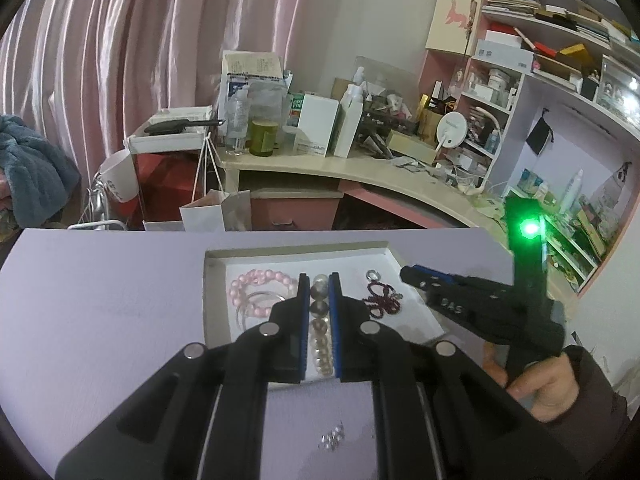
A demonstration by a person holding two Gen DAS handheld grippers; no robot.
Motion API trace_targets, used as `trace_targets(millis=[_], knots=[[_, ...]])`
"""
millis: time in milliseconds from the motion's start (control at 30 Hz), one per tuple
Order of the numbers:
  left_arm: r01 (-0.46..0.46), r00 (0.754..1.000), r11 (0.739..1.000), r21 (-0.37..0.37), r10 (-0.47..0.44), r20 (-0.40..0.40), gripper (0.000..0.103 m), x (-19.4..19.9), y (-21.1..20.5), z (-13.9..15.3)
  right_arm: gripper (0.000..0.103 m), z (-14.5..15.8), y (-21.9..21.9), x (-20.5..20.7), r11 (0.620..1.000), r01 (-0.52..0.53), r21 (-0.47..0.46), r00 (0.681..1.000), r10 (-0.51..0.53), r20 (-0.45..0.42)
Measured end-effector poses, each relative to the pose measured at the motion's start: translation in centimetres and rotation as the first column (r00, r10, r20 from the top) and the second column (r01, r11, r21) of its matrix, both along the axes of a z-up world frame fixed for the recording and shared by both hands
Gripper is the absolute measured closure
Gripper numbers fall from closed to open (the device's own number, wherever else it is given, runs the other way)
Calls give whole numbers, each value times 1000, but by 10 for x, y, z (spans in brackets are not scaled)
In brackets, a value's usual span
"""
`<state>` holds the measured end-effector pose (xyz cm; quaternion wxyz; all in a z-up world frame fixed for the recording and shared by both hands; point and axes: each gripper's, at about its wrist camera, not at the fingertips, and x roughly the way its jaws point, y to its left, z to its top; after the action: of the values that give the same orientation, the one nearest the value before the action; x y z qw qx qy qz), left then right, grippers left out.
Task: Organize jewelry
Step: 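Carry the pendant and pearl bracelet into the white tray and open both tools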
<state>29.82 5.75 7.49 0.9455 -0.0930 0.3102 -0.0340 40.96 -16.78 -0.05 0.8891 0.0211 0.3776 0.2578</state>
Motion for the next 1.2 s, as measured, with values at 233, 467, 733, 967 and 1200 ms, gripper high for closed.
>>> trace_targets(millis=[233,467,733,967,1200], knots=[[16,999,1000,-9,-16,-31,94,32,-2,-14,88,-19,6,20,1000,-9,0,997,9,-77],[19,998,1000,-23,-21,-55,94,47,-4,-26,73,-23,-13,20,1000,3,15,995,-1,-100],[34,996,999,-21,-35,-79,94,63,-15,-37,73,-18,-27,15,1000,14,1,998,-14,-69],[51,995,999,-11,-52,-90,93,89,-31,-46,73,-15,-34,10,1000,5,-26,1000,-5,-23],[47,995,999,-12,-48,-85,61,90,-31,-49,73,-16,-41,-1,999,-2,-42,1000,2,3]])
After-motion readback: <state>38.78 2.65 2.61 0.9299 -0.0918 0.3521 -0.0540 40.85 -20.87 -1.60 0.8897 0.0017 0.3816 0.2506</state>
